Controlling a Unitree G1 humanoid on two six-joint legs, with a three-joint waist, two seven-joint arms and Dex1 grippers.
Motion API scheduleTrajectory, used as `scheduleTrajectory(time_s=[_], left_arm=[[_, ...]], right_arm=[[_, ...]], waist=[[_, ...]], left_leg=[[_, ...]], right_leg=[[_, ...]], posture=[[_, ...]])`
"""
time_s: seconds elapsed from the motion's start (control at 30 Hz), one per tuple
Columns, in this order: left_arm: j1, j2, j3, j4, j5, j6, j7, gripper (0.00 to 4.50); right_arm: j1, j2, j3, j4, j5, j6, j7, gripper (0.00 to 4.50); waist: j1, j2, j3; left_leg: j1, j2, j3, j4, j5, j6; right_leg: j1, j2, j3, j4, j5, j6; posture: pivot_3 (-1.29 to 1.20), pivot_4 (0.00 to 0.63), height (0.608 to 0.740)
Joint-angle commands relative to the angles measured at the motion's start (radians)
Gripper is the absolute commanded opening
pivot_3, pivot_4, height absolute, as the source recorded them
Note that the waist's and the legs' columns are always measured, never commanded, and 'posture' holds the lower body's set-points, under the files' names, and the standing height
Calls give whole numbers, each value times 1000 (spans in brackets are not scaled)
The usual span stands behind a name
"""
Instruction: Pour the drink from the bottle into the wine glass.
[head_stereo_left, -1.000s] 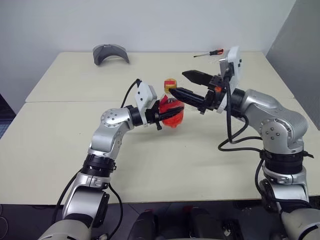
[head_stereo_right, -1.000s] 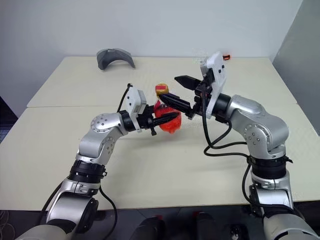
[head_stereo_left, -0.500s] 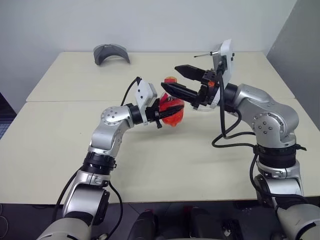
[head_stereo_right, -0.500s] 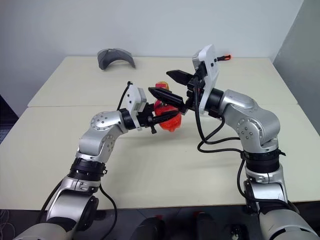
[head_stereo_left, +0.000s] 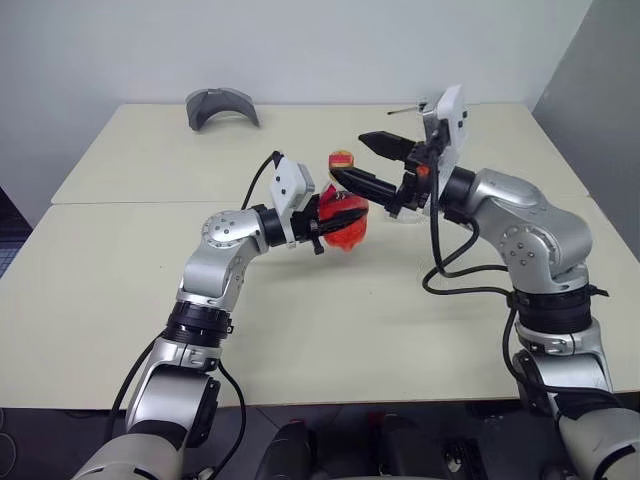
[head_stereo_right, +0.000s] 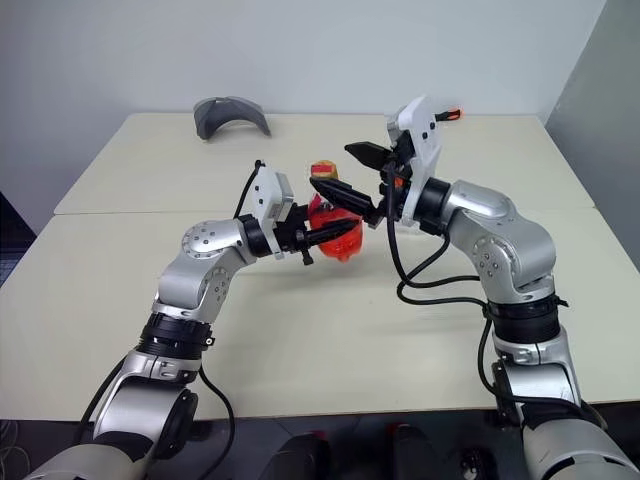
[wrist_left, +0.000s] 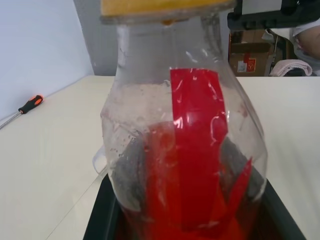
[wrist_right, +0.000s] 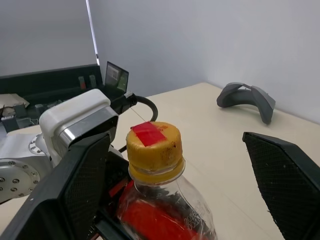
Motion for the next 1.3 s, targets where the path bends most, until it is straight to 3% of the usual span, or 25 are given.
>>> scheduleTrajectory(time_s=[0.03, 0.43, 0.97, 1.1, 1.3], left_arm=[[-18, -4, 17, -31, -5, -31, -4, 1294], [9, 0, 17, -63, -9, -27, -2, 1294], [24, -6, 13, -74, -12, -31, -16, 1294], [21, -10, 12, -71, -10, -34, -18, 1294], [10, -16, 13, -60, -8, -36, -20, 1294]], right_arm=[[-9, 2, -7, -10, -4, -30, 14, 4500], [-22, 7, -30, 20, 7, -14, -2, 4500], [132, -120, -117, -137, 71, 99, 6, 4500], [117, -91, -127, -186, 172, 163, 6, 4500], [38, -18, -85, -138, 149, 139, -46, 4500]], waist=[[0, 0, 0], [0, 0, 0], [1, 0, 0], [-1, 0, 0], [0, 0, 0]], left_leg=[[0, 0, 0, 0, 0, 0], [0, 0, 0, 0, 0, 0], [0, 0, 0, 0, 0, 1], [0, 0, 0, 0, 0, 1], [0, 0, 0, 0, 0, 1]], right_leg=[[0, 0, 0, 0, 0, 0], [0, 0, 0, 0, 0, 0], [0, 0, 0, 0, 0, 0], [0, 0, 0, 0, 0, 0], [0, 0, 0, 0, 0, 0]], posture=[[0, 150, 740], [0, 150, 740], [0, 150, 740], [0, 150, 740], [0, 150, 740]])
